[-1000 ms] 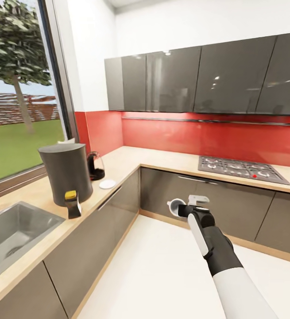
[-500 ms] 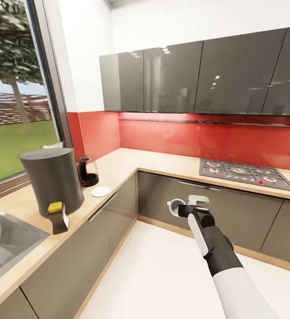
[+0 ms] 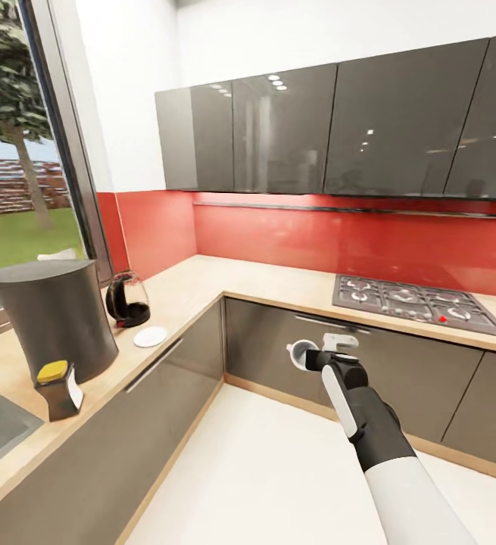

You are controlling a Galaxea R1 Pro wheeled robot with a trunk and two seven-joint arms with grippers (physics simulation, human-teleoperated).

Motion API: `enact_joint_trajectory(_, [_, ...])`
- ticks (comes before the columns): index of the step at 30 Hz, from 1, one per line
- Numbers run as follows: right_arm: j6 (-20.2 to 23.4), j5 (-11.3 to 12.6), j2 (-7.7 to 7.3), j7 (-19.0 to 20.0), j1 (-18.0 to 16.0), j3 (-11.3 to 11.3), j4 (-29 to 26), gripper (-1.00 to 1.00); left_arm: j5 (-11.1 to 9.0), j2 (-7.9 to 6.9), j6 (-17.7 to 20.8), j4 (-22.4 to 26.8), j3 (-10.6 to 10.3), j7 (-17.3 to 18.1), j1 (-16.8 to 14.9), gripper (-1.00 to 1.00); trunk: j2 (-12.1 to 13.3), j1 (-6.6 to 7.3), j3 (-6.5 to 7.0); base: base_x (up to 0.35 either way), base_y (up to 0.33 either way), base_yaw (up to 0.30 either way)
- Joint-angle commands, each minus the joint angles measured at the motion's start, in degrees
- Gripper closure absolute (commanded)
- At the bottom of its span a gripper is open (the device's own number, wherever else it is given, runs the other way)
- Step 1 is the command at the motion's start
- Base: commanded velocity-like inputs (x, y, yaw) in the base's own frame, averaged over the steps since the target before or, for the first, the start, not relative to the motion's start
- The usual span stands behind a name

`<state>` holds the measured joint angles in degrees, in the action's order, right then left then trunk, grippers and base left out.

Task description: Set up a coffee station on the kitchen countertop: keep the coffee maker on the countertop, move the bottle of coffee from the kitchen shelf to the counter next to the coffee maker, place a paper coffee filter on top of the coffee maker, put the saucer next to the coffee maker with the coffee cup on the saucer, and place the electric kettle next to the coffee maker.

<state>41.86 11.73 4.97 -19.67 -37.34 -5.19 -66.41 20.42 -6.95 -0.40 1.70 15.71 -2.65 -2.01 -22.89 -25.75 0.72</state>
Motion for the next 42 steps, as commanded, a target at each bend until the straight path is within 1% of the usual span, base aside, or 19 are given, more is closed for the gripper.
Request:
enact_joint_trajectory(1, [0.1,0.7,0.00,-0.5,0.0,-0.1,0.0,1.00,0.6,0.00,0.0,0.0,0.5,-0.2,0.0,-1.00,0.0,-0.04,-0.02,0.173,-0.249,0.000])
enact_joint_trajectory(25, [0.1,0.8,0.22,-0.5,0.0,-0.2,-0.1,1.00,0.7,0.00,-0.1,0.0,0.5,-0.2,0.0,-1.00,0.0,-0.04,-0.02,0.194,-0.222,0.006])
enact_joint_trajectory(42, [0.1,0.8,0.27,-0.5,0.0,-0.2,0.0,1.00,0.6,-0.07,-0.3,0.0,0.5,-0.2,0.0,-1.00,0.0,-0.04,-0.02,0.207,-0.212,0.254])
